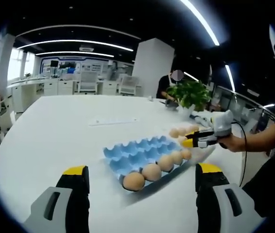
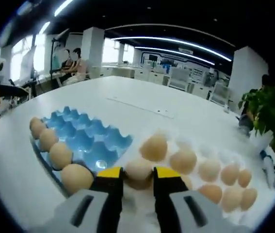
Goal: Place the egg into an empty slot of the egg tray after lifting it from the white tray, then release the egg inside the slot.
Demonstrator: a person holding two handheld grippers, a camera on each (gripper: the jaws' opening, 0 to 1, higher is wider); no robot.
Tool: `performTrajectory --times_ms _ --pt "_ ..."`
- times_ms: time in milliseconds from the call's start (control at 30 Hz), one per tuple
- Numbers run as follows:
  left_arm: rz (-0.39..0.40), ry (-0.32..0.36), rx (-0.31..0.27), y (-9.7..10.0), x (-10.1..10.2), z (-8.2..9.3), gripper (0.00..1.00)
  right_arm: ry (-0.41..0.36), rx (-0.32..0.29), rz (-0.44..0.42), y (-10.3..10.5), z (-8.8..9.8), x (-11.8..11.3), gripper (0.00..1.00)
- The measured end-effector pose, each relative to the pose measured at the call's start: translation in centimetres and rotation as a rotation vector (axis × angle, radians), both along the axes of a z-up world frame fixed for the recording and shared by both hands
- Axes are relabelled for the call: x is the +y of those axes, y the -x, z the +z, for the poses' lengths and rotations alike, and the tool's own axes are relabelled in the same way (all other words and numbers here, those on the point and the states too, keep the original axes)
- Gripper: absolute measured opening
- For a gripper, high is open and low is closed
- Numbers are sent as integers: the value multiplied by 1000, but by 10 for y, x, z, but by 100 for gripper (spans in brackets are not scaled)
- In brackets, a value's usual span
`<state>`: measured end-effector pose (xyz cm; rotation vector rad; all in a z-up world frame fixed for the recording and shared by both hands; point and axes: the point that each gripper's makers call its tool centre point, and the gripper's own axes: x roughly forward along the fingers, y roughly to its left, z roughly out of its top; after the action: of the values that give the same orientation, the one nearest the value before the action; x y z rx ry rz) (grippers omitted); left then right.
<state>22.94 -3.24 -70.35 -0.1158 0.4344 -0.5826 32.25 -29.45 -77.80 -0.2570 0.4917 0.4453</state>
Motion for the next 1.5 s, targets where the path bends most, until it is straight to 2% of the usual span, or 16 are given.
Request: performTrajectory --times_ms 67,267,433,700,833,933,1233,1500 --pt "-1 -2 4 0 0 -2 91 36 -1 18 0 -1 1 24" --pt "-2 1 3 -1 0 -1 91 38 1 18 0 0 -1 22" --pt "5 -1 4 -2 3 -2 91 -59 -8 -28 0 13 -5 22" --pt "0 1 0 -3 1 -1 91 -92 -12 -19 3 23 2 22" --pt "-1 -1 3 -3 1 -2 91 -137 -21 -19 1 32 9 22" --pt "-3 -2 1 -4 1 -2 91 -171 -21 -8 0 38 19 22" --pt "-2 1 -2 -5 2 0 91 -199 -19 67 1 44 58 22" --pt "-10 1 0 -5 1 -2 91 -242 -18 159 0 51 110 22"
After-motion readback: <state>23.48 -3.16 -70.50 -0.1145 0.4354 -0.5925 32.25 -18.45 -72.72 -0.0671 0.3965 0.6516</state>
